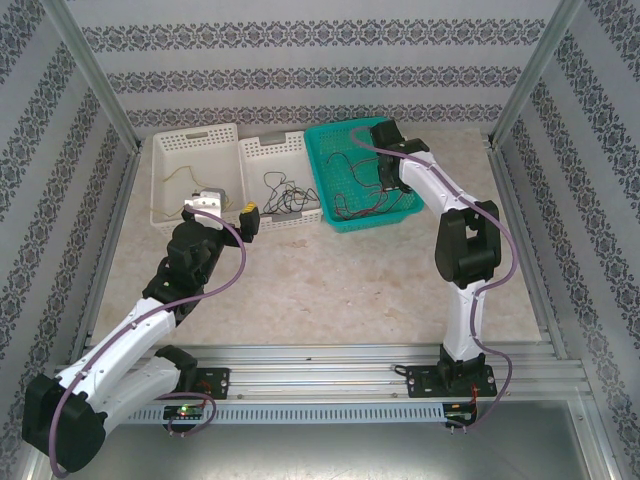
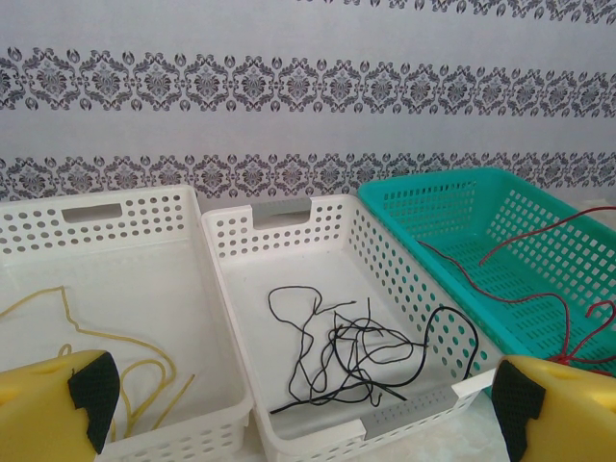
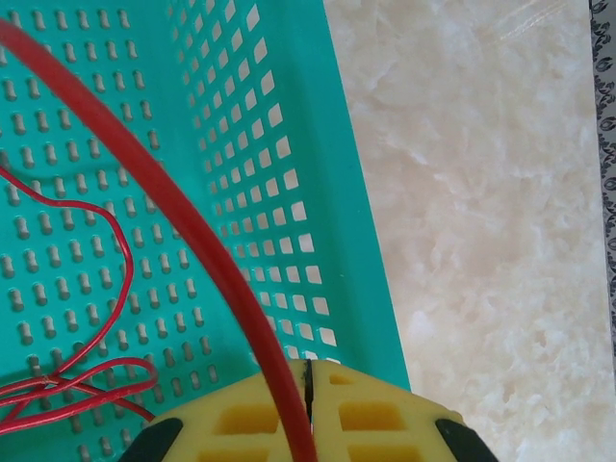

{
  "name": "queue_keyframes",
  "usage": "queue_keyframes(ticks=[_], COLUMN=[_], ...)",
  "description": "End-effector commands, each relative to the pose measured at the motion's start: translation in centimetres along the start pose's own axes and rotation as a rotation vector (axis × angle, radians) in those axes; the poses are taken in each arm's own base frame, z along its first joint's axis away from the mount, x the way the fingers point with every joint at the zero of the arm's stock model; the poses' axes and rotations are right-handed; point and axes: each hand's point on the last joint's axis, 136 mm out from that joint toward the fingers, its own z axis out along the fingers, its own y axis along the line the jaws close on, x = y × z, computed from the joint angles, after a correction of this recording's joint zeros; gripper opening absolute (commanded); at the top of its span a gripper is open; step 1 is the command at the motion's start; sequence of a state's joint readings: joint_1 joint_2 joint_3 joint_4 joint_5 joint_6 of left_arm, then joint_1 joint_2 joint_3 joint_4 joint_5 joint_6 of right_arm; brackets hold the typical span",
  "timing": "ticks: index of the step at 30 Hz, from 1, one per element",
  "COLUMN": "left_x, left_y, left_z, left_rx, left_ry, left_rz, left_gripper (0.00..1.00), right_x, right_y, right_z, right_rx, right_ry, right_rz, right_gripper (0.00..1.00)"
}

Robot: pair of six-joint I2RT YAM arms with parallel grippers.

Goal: Untangle the cables

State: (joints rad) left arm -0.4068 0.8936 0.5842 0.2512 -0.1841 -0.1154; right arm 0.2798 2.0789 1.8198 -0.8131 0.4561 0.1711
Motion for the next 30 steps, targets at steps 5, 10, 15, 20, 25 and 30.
queue_keyframes(ticks=[5, 10, 15, 20, 25, 30], left_x=[-0.8, -0.8, -0.7, -0.8, -0.8, -0.8], left_y=[-1.0, -0.9, -1.0, -1.0, -1.0, -1.0], left_z=[-0.1, -0.1, -0.1, -0.1, -0.1, -0.1], left_rx=[0.036, 0.035, 0.036, 0.038, 0.037, 0.036], left_ry=[-0.029, -0.029, -0.028, -0.029, -0.029, -0.029], left_rz=[0.006, 0.007, 0.007, 0.007, 0.007, 0.008], left_gripper=[1.00, 1.00, 1.00, 1.00, 1.00, 1.00], right_x=[-0.5, -1.2, -1.6, -2.0, -2.4, -2.5], right_y=[0.2, 0.7, 1.4, 1.7, 1.9, 2.4], right_z=[-0.7, -1.7, -2.5, -3.1, -3.8, -4.4], right_rx=[0.011, -0.009, -0.032, -0.049, -0.083, -0.155], right_ry=[-0.006, -0.028, -0.042, -0.056, -0.071, -0.075], right_rz=[-0.029, -0.031, -0.035, -0.034, -0.011, 0.034], right_gripper=[0.12, 0.14, 0.19, 0.27, 0.35, 0.41])
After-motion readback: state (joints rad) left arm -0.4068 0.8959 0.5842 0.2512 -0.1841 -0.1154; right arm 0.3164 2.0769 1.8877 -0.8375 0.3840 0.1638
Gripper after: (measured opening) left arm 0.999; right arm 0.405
